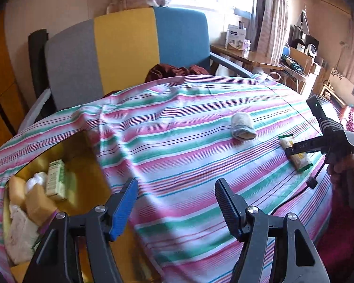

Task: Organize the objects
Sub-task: 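Move the right tool to the yellow WEIDAN cracker bag and grasp it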

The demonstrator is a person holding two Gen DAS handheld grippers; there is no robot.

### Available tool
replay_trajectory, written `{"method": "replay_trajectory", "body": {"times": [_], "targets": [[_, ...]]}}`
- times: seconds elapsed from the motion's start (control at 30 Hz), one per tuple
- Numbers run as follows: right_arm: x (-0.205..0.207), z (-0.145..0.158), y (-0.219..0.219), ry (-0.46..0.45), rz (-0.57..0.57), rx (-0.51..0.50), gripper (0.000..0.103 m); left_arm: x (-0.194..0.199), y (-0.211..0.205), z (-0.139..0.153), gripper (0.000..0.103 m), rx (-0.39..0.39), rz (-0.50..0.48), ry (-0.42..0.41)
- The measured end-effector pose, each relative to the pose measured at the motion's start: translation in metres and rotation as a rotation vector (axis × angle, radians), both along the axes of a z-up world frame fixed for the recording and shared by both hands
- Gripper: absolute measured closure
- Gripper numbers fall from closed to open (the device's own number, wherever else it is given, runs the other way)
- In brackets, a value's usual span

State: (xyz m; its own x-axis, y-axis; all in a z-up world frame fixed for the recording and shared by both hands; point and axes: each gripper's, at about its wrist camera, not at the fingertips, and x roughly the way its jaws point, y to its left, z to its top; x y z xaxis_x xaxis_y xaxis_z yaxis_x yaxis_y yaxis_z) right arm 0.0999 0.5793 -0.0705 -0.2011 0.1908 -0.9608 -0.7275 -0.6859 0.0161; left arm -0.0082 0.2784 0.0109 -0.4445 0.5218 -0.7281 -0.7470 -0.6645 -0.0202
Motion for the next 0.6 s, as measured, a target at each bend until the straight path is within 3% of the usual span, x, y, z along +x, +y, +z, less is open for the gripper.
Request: {"method": "replay_trajectory", "body": {"times": [0.6], "targets": [[0.011, -0.008, -0.005, 0.0, 0.008, -0.021, 0.052, -0.032, 0.172, -0.037, 0.031, -0.059, -0.206, -0.132]]}}
